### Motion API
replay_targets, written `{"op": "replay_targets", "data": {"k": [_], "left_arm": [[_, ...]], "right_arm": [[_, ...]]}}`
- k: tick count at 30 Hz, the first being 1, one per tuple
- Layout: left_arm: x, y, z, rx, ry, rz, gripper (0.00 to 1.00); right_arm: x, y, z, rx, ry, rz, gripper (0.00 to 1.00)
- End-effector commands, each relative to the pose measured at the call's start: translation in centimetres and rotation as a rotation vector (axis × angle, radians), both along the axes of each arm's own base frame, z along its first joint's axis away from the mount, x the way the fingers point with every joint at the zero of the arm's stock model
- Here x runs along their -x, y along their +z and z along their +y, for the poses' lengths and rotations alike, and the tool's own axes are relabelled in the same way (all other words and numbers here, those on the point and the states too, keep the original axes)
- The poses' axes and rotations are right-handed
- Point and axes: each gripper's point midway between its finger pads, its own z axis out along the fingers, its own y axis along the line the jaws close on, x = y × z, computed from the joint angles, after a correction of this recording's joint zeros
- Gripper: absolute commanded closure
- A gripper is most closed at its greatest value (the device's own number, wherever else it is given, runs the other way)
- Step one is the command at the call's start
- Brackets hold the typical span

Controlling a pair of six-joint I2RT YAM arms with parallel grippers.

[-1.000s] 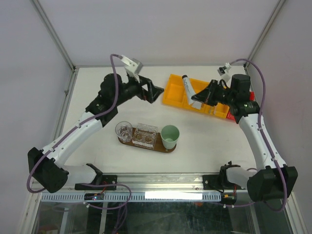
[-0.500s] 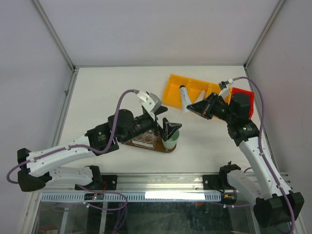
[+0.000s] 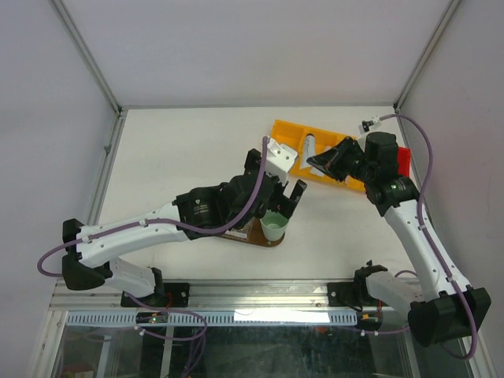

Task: Prepare toiletry sets of a toothbrush and toothpaste on the tray

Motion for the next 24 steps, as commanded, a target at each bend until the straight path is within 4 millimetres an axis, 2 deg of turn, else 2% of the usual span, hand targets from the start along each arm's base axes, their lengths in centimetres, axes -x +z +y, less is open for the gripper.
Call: {"op": "replay_targets", "data": {"k": [1,4,14,19,24], "left_arm": [[-0.4,1.5,0.7,-0.046,0.037,-0.039,0.09],[-1.1,2.1,0.5,-0.099,0.035,-0.096,0.14],[-4.8,-1.5,-2.1,-0.418,0.083,-0.277,0.32],[-6.9,-1.1,-3.4,-0.382,0.099,-0.338,0.4],[-7.8,-0.9,-4.4,-0.363,0.094,-0.393,0.48]], "right_arm": [[-1.0,2.8,-0.9,-0.002,-0.088,-0.031,1.0],[-1.1,3.1,-0.1,-0.022,-0.049,-0.011,1.0],[-1.0,4.0,0.4,-0.102,-0.064,0.042,1.0],[-0.8,4.6,1.0,-0.138,-0.042,0.058,1.0],[-0.7,4.7,1.1,-0.15,-0.039,0.068,1.0]]}}
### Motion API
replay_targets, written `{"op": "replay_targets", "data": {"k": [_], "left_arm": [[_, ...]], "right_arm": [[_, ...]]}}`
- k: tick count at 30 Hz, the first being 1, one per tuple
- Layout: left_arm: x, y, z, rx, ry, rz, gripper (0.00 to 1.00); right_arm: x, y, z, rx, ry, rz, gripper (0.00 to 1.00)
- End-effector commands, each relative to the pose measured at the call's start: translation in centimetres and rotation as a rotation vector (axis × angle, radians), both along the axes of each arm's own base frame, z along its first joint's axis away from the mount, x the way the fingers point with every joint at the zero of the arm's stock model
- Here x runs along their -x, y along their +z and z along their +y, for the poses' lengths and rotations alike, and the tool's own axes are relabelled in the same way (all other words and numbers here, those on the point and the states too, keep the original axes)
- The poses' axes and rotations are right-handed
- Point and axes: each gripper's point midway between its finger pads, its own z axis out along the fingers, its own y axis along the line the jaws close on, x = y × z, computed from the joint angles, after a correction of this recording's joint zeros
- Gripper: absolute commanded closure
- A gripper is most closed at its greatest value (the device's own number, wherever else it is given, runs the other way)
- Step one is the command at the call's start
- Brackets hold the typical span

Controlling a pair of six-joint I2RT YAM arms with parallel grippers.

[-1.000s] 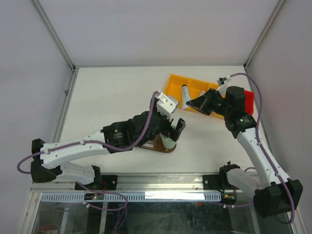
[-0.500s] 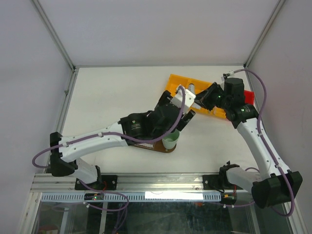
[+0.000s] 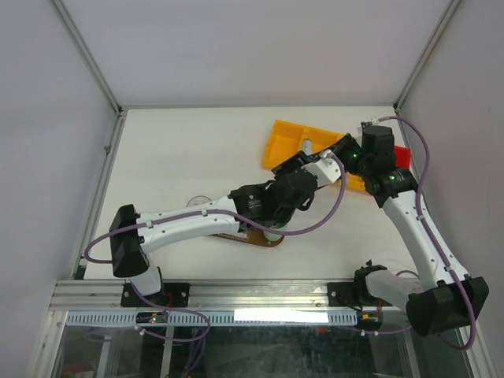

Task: Prepare toiletry sets of a toothbrush and toothpaste on the tray

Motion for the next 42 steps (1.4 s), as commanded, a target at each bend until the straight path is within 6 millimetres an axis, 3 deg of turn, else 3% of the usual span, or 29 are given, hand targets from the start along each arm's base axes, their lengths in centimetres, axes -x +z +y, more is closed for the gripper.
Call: {"op": "replay_targets", "data": {"k": [1,7,23,30,37,42], "left_arm": [[-1.7,3.6,-0.6,0.09,0.008,-0.12,0.5],[-2.7,3.7,-0.8,0.088,-0.019,-0.132,0.54],[-4.2,1.5,-1.7,0.01,-0.041,-0.138,0.61],[-4.2,0.7,-1.2,0.011,-0.042,-0.127,0.52],[-4.8,0.2,-0.7,0.005,-0.032,-0.122,0.56],[-5.0,1.2,-0.5,0.025,-0.026,-0.147,0.73]], "right_arm": [[-0.1,4.6,0.9,-0.076,0.028,-0.11,1.0],[0.0,5.0,1.2,-0.095,0.04,-0.108,1.0],[0.0,5.2,1.6,-0.127,0.054,-0.098,1.0],[0.0,5.4,1.6,-0.128,0.056,-0.099,1.0],[0.1,5.8,1.7,-0.133,0.063,-0.107,1.0],[0.2,5.9,1.7,-0.131,0.066,-0.112,1.0]]}}
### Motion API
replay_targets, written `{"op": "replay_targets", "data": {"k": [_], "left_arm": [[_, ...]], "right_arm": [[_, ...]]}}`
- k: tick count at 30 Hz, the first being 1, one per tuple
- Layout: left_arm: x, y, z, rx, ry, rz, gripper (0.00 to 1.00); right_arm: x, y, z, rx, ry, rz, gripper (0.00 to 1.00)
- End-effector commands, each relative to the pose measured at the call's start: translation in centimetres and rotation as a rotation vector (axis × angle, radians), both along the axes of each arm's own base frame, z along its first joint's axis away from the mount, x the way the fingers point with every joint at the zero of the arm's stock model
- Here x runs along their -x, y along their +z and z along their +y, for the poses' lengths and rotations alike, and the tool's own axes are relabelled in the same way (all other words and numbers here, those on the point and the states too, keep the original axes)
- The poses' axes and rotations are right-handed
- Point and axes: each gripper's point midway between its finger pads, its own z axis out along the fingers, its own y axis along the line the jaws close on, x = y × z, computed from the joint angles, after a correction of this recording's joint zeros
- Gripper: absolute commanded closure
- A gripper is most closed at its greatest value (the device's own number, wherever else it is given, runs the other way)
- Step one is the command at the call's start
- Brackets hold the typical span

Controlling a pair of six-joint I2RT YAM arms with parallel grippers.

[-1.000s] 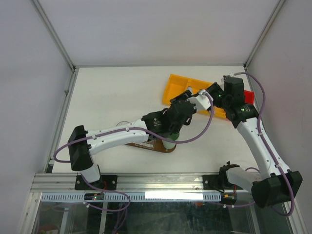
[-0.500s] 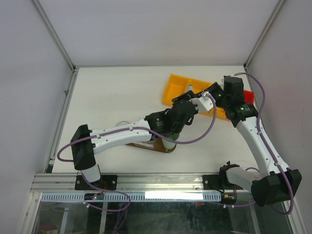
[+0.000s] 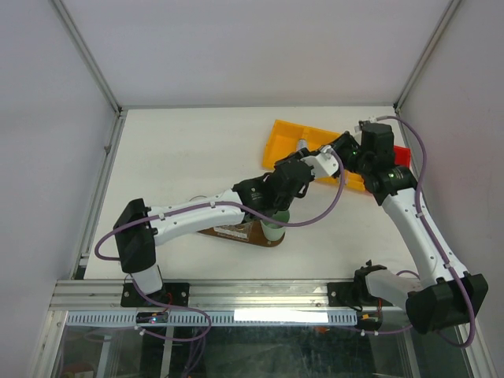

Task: Prepare toiletry sets of a toothbrush and toothpaste on the tray

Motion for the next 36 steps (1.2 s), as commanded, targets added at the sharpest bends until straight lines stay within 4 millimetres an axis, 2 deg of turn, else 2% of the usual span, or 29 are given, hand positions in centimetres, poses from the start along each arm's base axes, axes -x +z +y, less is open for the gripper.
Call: {"op": "replay_targets", "data": {"k": [1,5,9,13,16,20,24,30,33,36], "left_arm": [[-0.4,2.5,0.0,0.073,-0.002,-0.052,0.76],[-0.3,3.6,-0.3,0.099,-0.015,-0.067,1.0],[-0.2,4.0,-0.3,0.11,-0.024,-0.075,1.0],[-0.5,3.9,0.6,0.138,0.025,-0.089,1.0],[-0.4,5.0,1.7,0.22,0.063,-0.1,1.0],[-0.3,6.1,3.3,0.301,0.092,-0.076,1.0],[0.0,7.0,5.0,0.362,0.131,-0.029,1.0],[0.8,9.1,7.7,0.54,0.22,0.101,1.0],[1.5,9.5,9.0,0.585,0.272,0.17,1.0],[2.4,9.6,10.2,0.627,0.323,0.242,1.0]], "right_arm": [[0.1,4.9,0.8,-0.061,0.038,-0.143,1.0],[0.1,4.6,0.9,-0.057,0.05,-0.152,1.0],[-0.3,4.2,0.8,-0.025,0.063,-0.175,0.96],[-0.8,4.0,0.7,0.007,0.062,-0.207,0.77],[-1.2,4.5,0.6,0.02,0.059,-0.246,0.62],[-1.4,6.1,0.0,0.087,0.064,-0.339,0.36],[-1.1,9.5,-1.0,0.179,0.058,-0.472,0.16],[0.1,14.5,-3.9,0.356,-0.011,-0.65,0.04],[0.5,14.7,-4.6,0.43,-0.01,-0.745,0.01],[0.5,13.2,-4.6,0.504,0.047,-0.8,0.01]]}}
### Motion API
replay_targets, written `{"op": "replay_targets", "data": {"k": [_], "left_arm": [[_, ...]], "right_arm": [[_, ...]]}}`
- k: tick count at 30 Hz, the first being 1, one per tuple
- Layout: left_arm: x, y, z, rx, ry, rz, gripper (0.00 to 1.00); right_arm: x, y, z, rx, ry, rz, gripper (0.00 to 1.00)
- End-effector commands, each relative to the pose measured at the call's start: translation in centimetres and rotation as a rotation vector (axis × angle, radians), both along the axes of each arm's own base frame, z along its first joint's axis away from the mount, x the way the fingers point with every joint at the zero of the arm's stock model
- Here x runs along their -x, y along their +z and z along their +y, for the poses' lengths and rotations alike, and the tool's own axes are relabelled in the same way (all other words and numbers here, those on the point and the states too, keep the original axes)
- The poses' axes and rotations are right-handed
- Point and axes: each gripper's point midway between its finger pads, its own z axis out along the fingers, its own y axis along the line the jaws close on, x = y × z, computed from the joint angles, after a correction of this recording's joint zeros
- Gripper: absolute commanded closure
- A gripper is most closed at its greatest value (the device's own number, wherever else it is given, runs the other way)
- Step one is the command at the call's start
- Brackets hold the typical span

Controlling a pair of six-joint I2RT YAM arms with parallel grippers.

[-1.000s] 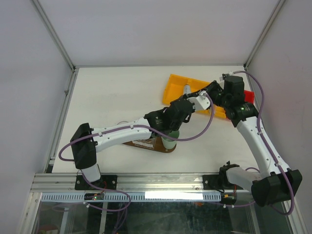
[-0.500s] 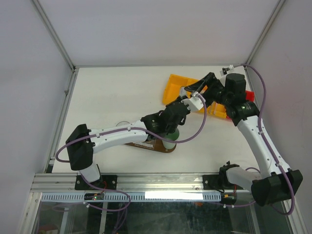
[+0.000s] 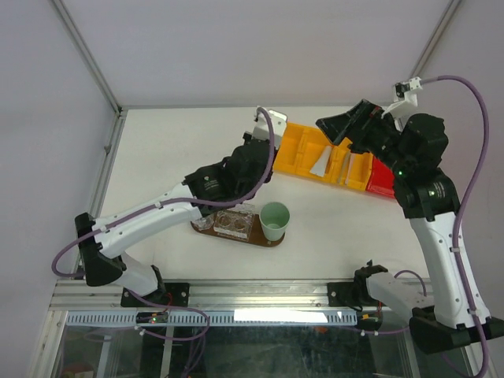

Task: Prepare toiletry sets of a toothbrush and toothpaste on the tray

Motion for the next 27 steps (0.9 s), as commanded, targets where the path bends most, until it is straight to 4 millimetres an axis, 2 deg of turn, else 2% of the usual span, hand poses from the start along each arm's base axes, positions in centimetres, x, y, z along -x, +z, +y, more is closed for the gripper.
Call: {"op": "replay_targets", "data": {"k": [1,6,8,11,16,22,25,27], "left_arm": [[2.1,3.9,3.4,0.233,0.088,0.105,1.0],[4.2,4.0,5.3,0.333,0.108,0.235,1.0],[4.8,3.8,5.6,0.378,0.102,0.288,1.0],[5.4,3.5,5.7,0.442,0.085,0.364,1.0],[6.4,4.2,5.2,0.532,0.031,0.444,1.0],[6.8,4.4,4.0,0.583,0.007,0.496,1.0],[6.9,4.6,3.6,0.606,0.001,0.515,1.0],[6.9,4.7,3.6,0.619,0.006,0.52,1.0]], "right_arm": [[-0.2,-1.5,-0.4,0.184,0.04,-0.13,0.01],[0.2,-5.1,2.2,0.246,0.23,-0.22,0.01],[0.5,-5.8,3.2,0.244,0.272,-0.276,0.02],[2.1,-6.2,5.2,0.253,0.393,-0.383,0.04],[3.8,-7.5,8.0,0.326,0.51,-0.531,0.07],[3.8,-8.3,10.3,0.425,0.565,-0.684,0.11],[3.7,-9.3,10.9,0.512,0.607,-0.759,0.14],[3.3,-9.5,10.5,0.564,0.585,-0.807,0.15]]}}
